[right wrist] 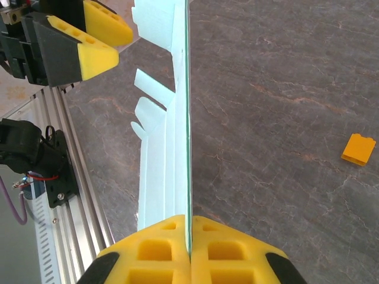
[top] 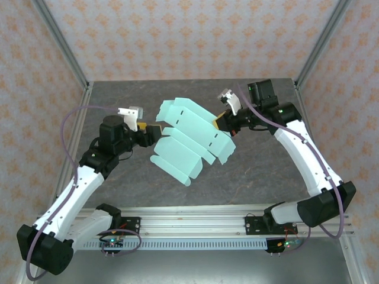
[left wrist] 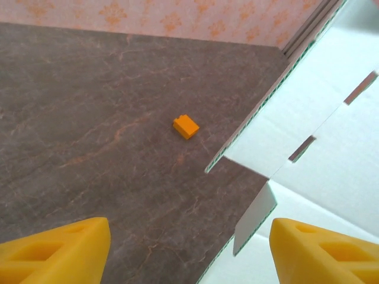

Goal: Fold the paper box

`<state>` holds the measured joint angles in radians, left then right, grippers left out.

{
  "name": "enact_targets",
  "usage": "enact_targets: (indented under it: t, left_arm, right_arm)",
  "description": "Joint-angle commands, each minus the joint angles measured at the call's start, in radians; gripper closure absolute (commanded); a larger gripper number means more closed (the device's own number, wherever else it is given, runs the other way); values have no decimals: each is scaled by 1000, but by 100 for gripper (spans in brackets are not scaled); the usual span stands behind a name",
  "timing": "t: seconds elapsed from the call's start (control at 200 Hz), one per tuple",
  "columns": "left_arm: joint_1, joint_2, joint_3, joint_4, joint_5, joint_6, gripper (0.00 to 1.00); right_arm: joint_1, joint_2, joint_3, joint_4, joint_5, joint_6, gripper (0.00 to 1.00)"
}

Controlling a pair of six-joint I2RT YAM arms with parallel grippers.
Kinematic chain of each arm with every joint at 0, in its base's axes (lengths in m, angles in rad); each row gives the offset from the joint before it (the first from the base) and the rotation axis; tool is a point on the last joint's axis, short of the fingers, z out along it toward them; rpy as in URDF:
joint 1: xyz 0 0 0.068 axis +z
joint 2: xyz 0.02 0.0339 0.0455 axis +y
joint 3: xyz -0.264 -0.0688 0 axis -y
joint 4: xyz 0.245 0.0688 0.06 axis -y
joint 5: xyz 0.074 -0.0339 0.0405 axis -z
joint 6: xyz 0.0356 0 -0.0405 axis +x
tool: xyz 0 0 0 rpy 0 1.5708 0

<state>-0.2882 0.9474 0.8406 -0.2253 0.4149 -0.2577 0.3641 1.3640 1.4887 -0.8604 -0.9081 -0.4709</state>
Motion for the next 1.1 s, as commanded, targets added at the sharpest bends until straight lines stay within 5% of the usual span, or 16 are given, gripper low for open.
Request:
enact_targets:
  t: [0.0, 0.52, 0.911, 1.096]
  left_arm:
    - [-11, 23, 23, 77, -2, 8, 26]
    - [-11, 188, 140, 102, 302, 358, 27]
    - [-2, 275, 269, -91, 487, 506, 89]
    - [4, 296, 315, -153, 489, 519, 99]
  right_arm:
    - [3, -24, -20, 50, -41, 0, 100]
    - [0, -6, 28, -81, -74, -210, 100]
    - [1, 0, 32, -56, 25, -249, 100]
    - [4, -41, -41, 51, 154, -251, 100]
